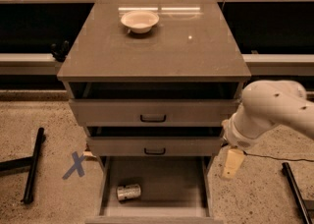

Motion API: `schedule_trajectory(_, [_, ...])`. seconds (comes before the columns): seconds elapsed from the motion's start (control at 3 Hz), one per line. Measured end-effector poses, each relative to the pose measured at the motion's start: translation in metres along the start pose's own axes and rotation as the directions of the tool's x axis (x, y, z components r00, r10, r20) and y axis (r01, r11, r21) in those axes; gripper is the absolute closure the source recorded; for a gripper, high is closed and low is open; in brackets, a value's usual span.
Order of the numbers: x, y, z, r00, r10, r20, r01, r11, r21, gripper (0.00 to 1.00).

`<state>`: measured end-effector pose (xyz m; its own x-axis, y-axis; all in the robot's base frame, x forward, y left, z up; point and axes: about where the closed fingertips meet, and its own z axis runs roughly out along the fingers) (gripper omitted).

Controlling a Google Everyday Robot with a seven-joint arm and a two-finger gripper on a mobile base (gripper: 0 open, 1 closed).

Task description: Pick 7up can from bottom drawer and place on counter

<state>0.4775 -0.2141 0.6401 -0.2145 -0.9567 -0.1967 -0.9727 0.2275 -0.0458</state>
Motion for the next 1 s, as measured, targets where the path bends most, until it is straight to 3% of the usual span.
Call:
schedule_trajectory(0.33, [0.006, 0.006, 0.032, 1.000, 0.010, 0.006, -0.010, 0.9985, -0.053, 0.00])
schedule_trajectory(0.67, [0.005, 0.006, 0.025, 1.000, 0.007, 0.005, -0.007, 0.9990, -0.043, 0.00])
schedule_trajectory(1.0, [0.005, 0.013, 0.048, 1.000, -0.008, 0.006, 0.008, 0.9978, -0.066, 0.00])
